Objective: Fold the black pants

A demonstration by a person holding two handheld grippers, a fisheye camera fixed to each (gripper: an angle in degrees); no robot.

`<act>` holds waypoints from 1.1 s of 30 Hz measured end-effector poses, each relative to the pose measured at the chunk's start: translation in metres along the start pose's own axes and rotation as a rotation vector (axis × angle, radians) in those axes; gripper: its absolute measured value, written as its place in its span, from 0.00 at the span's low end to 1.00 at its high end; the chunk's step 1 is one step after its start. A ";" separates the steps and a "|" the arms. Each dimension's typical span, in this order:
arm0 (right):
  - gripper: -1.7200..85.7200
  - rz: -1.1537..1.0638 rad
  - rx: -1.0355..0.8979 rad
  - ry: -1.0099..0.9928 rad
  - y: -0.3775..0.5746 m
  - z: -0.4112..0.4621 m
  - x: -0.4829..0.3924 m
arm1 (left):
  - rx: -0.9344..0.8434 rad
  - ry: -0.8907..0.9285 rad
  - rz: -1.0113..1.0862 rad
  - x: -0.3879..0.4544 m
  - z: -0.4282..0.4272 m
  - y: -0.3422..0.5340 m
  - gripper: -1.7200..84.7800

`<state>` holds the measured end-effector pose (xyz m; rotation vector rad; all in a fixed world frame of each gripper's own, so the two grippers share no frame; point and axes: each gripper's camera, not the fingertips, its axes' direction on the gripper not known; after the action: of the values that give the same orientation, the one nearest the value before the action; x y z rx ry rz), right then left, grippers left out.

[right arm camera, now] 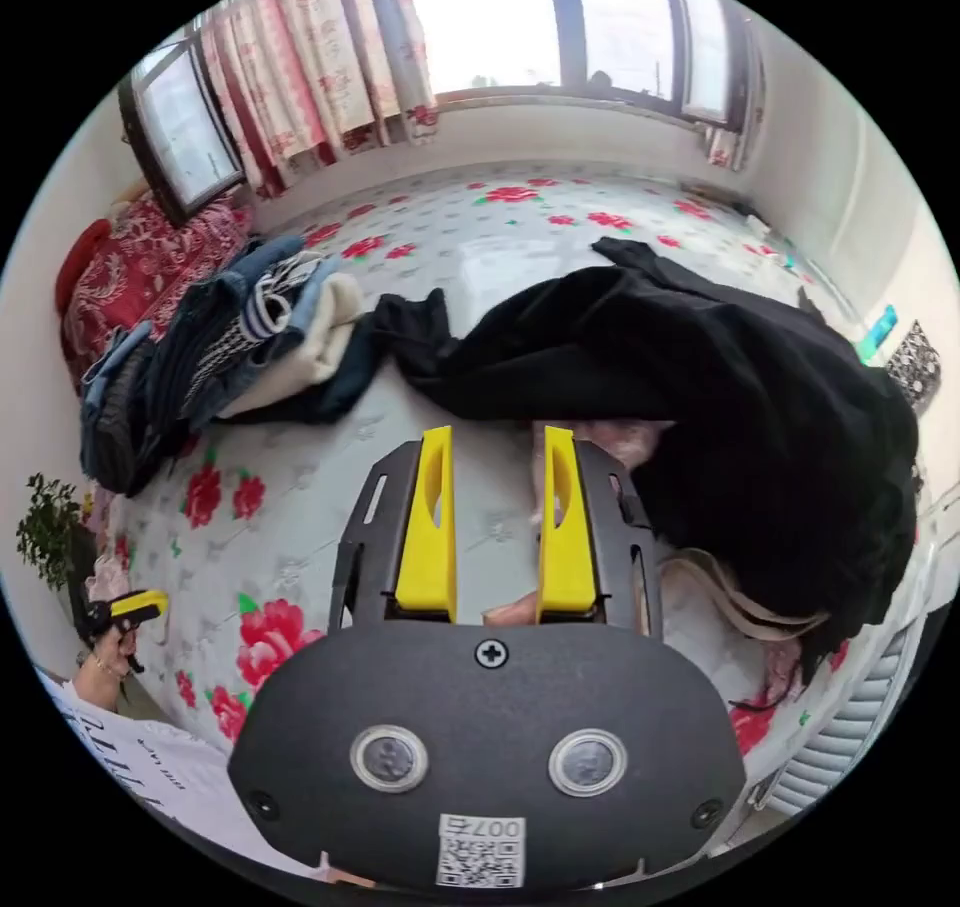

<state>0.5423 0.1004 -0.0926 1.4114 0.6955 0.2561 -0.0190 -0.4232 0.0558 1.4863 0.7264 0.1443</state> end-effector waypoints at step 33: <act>0.04 -0.493 -0.435 -1.015 0.411 -0.061 -0.427 | 0.076 0.250 -0.024 0.048 -0.005 0.078 0.10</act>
<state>0.2711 -0.0172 0.4241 0.7518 0.0977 -0.6374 0.0426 -0.3849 0.1118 1.5477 0.9587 0.2907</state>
